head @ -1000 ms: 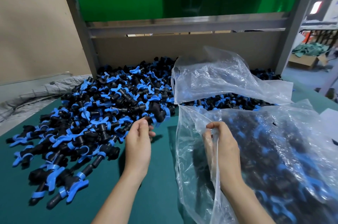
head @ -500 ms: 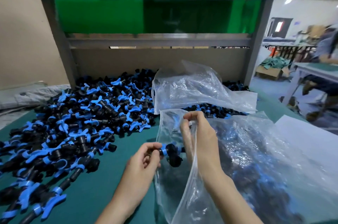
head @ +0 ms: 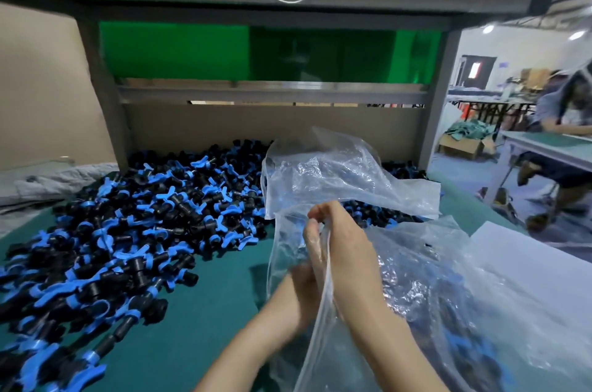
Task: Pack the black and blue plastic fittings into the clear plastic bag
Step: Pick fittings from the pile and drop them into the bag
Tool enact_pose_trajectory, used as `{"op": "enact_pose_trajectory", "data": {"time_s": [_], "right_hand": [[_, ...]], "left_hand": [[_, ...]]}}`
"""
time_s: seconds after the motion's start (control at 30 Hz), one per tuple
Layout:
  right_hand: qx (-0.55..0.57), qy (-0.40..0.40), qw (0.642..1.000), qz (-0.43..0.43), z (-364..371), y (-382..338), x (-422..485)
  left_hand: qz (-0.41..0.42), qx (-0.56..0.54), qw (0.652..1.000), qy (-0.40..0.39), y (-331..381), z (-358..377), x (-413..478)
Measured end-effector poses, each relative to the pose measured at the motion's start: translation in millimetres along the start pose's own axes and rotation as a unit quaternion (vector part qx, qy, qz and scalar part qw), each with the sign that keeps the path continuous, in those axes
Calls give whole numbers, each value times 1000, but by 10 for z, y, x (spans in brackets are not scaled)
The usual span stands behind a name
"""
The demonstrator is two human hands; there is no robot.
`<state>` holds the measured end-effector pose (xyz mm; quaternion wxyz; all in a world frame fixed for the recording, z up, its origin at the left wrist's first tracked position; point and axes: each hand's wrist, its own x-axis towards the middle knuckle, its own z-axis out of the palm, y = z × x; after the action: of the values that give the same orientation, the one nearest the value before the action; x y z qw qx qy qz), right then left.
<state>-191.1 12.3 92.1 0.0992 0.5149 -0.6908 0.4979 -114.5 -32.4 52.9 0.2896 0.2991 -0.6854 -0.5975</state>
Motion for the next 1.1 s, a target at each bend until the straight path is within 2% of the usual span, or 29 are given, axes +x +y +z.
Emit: {"op": "enact_pose_trajectory", "data": {"time_s": [0.1, 0.17, 0.23, 0.33, 0.43, 0.6, 0.77, 0.93, 1.0, 1.1], "right_hand": [[41, 1, 999, 22, 207, 111, -113], [54, -3, 997, 54, 359, 206, -223], [58, -13, 994, 96, 495, 327, -335], [50, -42, 986, 155, 597, 493, -417], [66, -49, 979, 188, 641, 590, -436], [35, -54, 983, 169, 653, 590, -441], [39, -57, 985, 157, 627, 575, -450], [40, -58, 987, 145, 596, 556, -462], [37, -57, 988, 141, 593, 547, -459], [39, -56, 988, 140, 588, 546, -462]], "left_hand": [[13, 29, 995, 91, -322, -511, -102], [6, 123, 978, 170, -570, -852, -141], [7, 235, 950, 206, -706, -1051, -149], [10, 344, 909, 235, -748, -1096, 7], [-3, 453, 846, 281, -727, -1006, 192], [-21, 500, 794, 344, -726, -934, 387], [-47, 515, 776, 360, -714, -1013, 523], [-38, 489, 790, 368, -712, -1075, 576], [-15, 469, 798, 378, -699, -1078, 545], [85, 436, 803, 398, -667, -1058, 450]]}}
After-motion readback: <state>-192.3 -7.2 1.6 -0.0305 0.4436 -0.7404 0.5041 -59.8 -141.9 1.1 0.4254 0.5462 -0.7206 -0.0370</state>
